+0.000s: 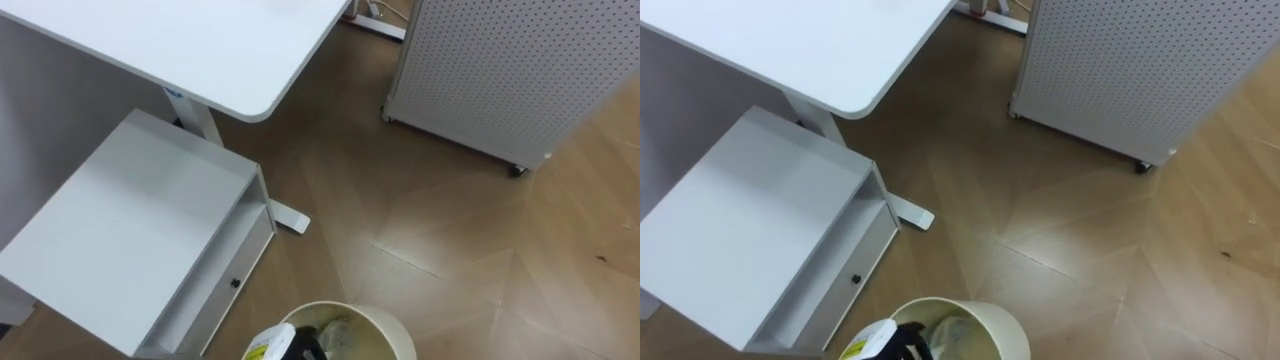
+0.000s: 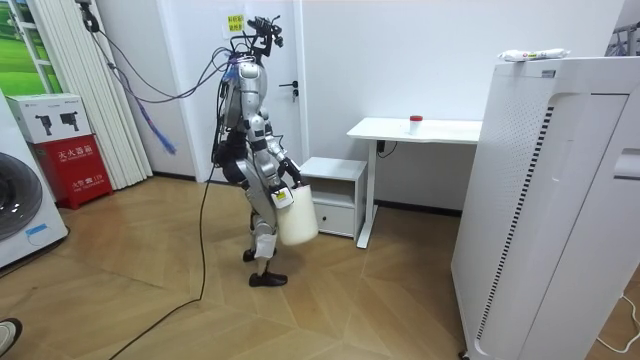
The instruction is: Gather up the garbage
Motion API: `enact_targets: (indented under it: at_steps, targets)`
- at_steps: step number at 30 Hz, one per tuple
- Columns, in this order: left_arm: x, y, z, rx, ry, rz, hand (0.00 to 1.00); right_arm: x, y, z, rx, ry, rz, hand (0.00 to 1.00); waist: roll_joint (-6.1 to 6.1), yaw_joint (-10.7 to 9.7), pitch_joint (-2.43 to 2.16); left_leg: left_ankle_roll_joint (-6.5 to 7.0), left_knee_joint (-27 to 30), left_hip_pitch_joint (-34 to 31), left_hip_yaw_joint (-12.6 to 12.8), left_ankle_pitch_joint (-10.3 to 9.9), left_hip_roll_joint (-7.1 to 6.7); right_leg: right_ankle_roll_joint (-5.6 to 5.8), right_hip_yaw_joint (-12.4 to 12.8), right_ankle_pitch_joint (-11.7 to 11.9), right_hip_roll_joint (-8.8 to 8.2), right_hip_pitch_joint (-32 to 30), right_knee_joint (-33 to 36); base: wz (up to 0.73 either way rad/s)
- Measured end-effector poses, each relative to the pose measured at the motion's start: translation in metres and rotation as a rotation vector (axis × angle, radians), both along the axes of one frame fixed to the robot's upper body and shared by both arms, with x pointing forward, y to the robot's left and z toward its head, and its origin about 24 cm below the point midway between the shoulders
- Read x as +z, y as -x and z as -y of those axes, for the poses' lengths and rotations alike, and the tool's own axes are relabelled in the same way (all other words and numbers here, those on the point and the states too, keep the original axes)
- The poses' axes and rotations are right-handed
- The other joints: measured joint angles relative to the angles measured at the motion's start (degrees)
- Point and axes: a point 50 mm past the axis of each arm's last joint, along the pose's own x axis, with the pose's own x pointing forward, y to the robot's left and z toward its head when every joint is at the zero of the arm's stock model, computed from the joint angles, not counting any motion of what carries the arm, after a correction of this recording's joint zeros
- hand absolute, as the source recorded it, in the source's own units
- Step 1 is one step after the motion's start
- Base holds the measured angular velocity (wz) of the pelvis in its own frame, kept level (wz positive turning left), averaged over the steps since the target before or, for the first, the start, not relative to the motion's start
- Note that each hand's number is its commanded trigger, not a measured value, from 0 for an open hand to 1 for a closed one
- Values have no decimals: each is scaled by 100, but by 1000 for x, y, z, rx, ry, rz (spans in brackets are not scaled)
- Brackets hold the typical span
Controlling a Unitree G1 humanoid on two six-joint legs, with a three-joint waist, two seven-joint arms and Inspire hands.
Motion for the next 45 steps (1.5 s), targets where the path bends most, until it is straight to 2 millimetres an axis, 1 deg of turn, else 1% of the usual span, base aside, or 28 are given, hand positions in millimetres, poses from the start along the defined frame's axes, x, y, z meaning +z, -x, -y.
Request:
enact_targets:
  at_steps: [7, 12, 17, 23, 26, 29, 30, 32, 33, 34, 35, 37, 38, 40, 42, 45]
  targets:
    - [4, -6, 2, -13, 2, 14, 0, 2, -3, -2, 0, -9, 14, 100, 0, 1, 0, 0, -4, -68, -9, 0, -4, 0, -3, 0, -6, -67, -17, 0]
    - [6, -7, 4, -22, 14, 23, 0, 1, -2, -2, 0, -8, 14, 100, 2, 12, 0, 1, -4, -121, -5, 1, -13, 3, 13, 1, -7, -135, 11, 0]
    - [6, -7, 6, -27, 19, 20, 0, 0, 0, 0, -2, -5, 7, 100, 7, 12, -2, 1, -7, -60, 1, 1, -10, 3, 14, 1, -2, -72, -6, 0]
    - [5, -5, 5, -41, 19, 8, 0, -3, 7, 3, -17, -3, -11, 100, 16, 21, -6, 1, -146, 264, 9, 0, -15, 19, 2, 1, 7, 251, -160, 0]
    - [4, -4, 2, -31, 23, 9, 0, -5, 12, 6, -32, 2, -26, 100, 33, 22, -19, 6, -267, 480, 43, 8, -26, 35, 24, 13, 13, 436, -238, -4]
    - [3, -2, -3, 1, 48, 7, 0, -8, 20, 12, -65, -12, -39, 100, 53, 24, -30, 4, -459, 868, 62, 21, -26, 58, 63, 34, 53, 797, -390, -9]
    - [4, -1, -6, 21, 60, 13, 0, -9, 23, 14, -80, -20, -42, 100, 44, 27, -37, 2, -548, 1036, 109, 22, -30, 68, 93, 29, 84, 927, -416, -12]
    - [7, -3, -12, 56, 80, 40, 0, -10, 27, 18, -93, -13, -48, 100, 52, 24, -85, -6, -663, 1220, 133, 27, -43, 80, 115, 27, 82, 1072, -510, -10]
    - [11, -5, -16, 65, 86, 70, 0, -12, 33, 22, -112, -12, -55, 100, 49, 22, -138, -10, -722, 1331, 143, 29, -44, 84, 124, 24, 84, 1175, -563, -5]
    - [13, -5, -16, 68, 94, 89, 0, -13, 36, 24, -123, -12, -59, 100, 46, 24, -159, -15, -752, 1401, 146, 32, -42, 90, 127, 28, 88, 1249, -611, -3]
    - [18, -5, -20, 82, 106, 124, 0, -15, 42, 27, -144, -11, -70, 100, 38, 13, -187, -21, -843, 1579, 155, 36, -45, 99, 122, 23, 97, 1429, -699, 0]
    - [27, -5, -25, 110, 139, 190, 0, -19, 57, 34, -177, 3, -94, 100, 20, 4, -256, -26, -960, 1918, 152, 39, -51, 124, 95, 16, 110, 1792, -855, 0]
    - [30, -4, -25, 115, 151, 203, 0, -19, 60, 35, -187, 8, -96, 100, 20, 3, -281, -26, -1006, 1997, 155, 39, -52, 131, 91, 17, 118, 1869, -904, 0]
    - [39, -2, -29, 140, 192, 256, 0, -21, 70, 42, -243, 7, -98, 100, 4, 10, -311, -27, -1204, 2380, 190, 39, -52, 168, 128, 38, 186, 2234, -1112, -8]
    - [44, -1, -35, 164, 214, 289, 0, -22, 76, 45, -283, 5, -94, 100, -7, 18, -322, -28, -1300, 2590, 235, 38, -56, 179, 152, 44, 190, 2418, -1194, -14]
    - [51, -4, -44, 198, 217, 328, 0, -21, 79, 49, -322, 6, -81, 100, -19, 26, -334, -29, -1421, 2757, 325, 36, -66, 201, 176, 49, 200, 2510, -1243, -12]
